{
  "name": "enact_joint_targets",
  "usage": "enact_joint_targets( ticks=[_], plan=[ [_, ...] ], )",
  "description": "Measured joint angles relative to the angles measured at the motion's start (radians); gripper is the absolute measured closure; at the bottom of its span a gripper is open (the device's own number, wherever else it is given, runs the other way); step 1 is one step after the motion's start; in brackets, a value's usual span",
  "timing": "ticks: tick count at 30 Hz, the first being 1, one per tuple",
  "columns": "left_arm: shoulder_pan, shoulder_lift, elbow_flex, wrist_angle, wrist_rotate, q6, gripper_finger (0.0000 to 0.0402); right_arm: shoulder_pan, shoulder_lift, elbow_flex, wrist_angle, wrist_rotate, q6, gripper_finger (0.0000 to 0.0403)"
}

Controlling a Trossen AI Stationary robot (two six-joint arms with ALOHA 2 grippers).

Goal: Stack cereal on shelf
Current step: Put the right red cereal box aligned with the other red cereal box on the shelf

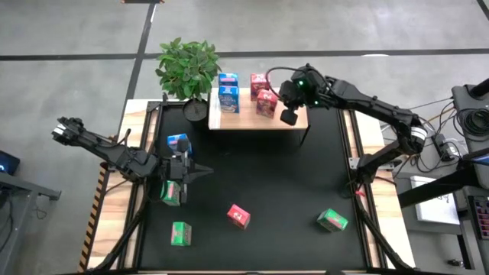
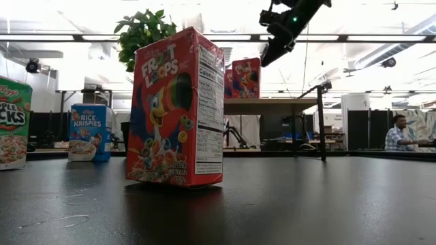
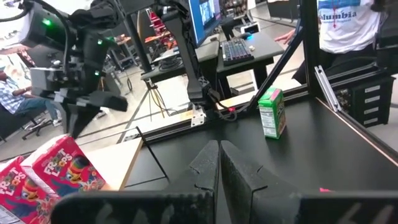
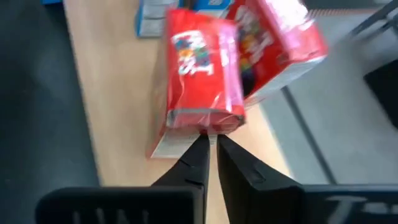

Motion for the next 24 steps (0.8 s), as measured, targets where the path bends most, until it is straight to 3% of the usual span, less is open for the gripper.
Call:
enact_joint_targets(
  ticks=[7, 16, 24],
  plan=[
    [0.0, 0.0, 0.0, 0.01, 0.0, 0.0, 0.0402, -0.032, 0.006, -0.001, 0.034, -0.002, -0.032, 0.0394],
    [0.0, 0.001, -0.002, -0.009, 0.0, 0.01, 0.0402, -0.032, 0.012, -0.006, 0.01, -0.003, 0.109, 0.0394],
    [0.0, 0.001, -0.006, -0.024, 0.0, 0.071, 0.0402, -0.032, 0.059, -0.006, 0.048, -0.003, 0.121, 0.0394]
  ],
)
